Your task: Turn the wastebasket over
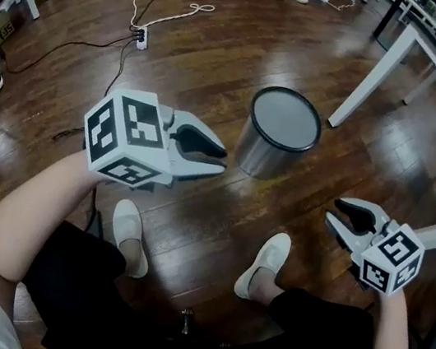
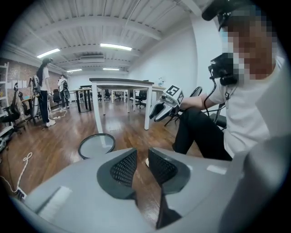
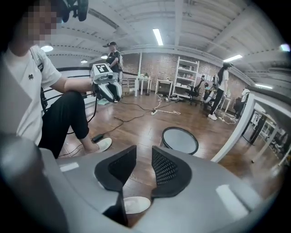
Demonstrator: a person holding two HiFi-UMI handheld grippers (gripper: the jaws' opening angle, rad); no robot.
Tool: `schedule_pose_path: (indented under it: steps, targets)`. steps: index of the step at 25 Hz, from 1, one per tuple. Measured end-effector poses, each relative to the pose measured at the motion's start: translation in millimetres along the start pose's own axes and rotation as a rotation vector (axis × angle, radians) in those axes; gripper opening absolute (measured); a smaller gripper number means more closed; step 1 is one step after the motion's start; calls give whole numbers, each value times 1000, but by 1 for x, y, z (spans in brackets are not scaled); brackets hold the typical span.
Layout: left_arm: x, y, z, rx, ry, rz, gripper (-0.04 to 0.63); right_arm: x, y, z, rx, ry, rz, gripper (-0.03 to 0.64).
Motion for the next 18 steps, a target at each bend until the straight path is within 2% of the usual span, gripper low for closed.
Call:
schedule_pose_path:
  steps: [4,9,18]
  targets:
    - [14,-17,-3,-19,23,-4,78,8,7,-1,-77,-34,75,121]
    - [19,-36,-7,-35,14,-14,77,3,29,-10,-64,-40,-7,138]
    - [19,-39,-3,-76,25,-19,75,5,26,-19,-51,-73,-26,135]
Point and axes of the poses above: the fingertips, and each gripper's own axes: z forward along the fingers, y to its left, x out of its underside, the point moved 1 cm from there along -z, backward along the fingers, and after that the axes turned 8 degrees about y, right-handed, at the moved point
